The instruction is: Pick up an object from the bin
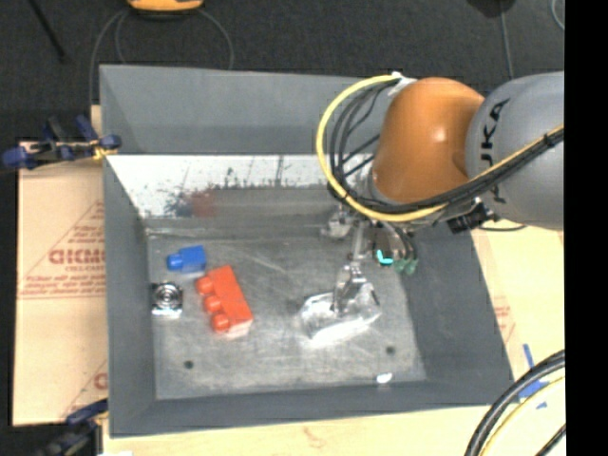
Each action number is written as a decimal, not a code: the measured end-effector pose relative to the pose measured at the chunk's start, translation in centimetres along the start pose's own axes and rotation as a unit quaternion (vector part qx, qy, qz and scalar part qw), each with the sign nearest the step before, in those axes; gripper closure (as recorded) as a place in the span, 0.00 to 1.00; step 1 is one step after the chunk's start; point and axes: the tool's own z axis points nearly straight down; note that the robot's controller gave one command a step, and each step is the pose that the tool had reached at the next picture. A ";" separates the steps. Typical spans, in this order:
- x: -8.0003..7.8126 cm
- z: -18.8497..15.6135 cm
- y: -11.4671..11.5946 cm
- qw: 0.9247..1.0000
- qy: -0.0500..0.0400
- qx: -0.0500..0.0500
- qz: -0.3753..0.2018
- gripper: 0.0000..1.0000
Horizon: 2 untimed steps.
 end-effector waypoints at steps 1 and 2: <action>4.2 11.7 -5.3 0.997 -0.005 -0.002 0.079 0.00; 4.0 11.3 -5.2 0.997 -0.007 -0.002 0.077 1.00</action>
Offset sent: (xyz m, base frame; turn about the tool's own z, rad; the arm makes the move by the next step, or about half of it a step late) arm -0.0428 -0.0517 -0.1152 0.1584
